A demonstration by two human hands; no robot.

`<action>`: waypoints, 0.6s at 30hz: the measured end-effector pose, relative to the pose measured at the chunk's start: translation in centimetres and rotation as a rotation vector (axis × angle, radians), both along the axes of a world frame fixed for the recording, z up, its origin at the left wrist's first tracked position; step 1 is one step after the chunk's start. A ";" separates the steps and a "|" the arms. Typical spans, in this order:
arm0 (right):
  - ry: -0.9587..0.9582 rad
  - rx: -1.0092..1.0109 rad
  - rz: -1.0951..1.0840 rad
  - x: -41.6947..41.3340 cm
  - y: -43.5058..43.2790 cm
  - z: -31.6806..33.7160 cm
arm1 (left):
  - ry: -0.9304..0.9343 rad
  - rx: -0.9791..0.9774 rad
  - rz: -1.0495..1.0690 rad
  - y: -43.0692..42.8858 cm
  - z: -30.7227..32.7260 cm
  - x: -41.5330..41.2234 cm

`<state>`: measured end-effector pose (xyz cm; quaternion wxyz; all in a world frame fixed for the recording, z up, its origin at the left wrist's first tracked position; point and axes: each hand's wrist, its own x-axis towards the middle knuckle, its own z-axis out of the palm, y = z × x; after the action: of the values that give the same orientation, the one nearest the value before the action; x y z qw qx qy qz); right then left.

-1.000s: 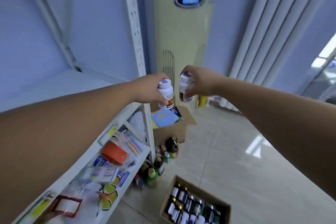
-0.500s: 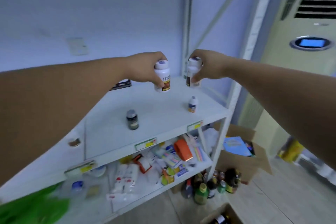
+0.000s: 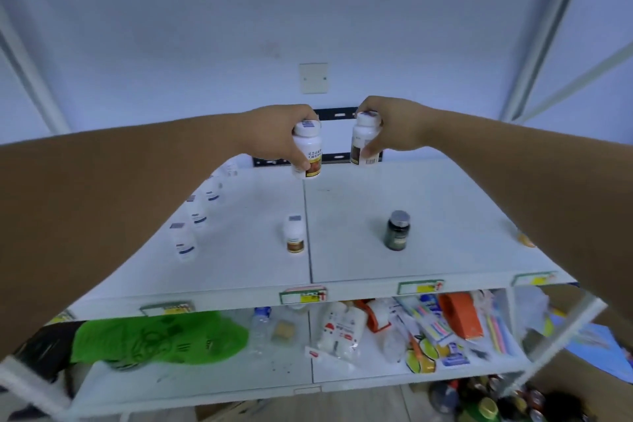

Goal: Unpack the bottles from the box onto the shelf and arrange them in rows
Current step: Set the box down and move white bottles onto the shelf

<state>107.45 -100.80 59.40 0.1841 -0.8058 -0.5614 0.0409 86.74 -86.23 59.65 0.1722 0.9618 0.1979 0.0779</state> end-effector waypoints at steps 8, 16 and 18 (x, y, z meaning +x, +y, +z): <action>0.075 -0.073 0.097 -1.0 10.8 -5.9 | -0.027 -0.079 0.064 7.8 -7.5 0.0; 0.096 -0.232 0.195 2.2 20.9 -14.8 | 0.079 -0.174 0.134 12.8 -17.9 3.8; 0.101 -0.272 0.221 2.8 22.8 -16.9 | 0.114 -0.199 0.159 13.6 -19.8 4.5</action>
<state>110.28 -77.99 42.53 0.0958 -0.7535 -0.6260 0.1769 91.25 -72.64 39.85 0.2486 0.9241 0.2899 0.0167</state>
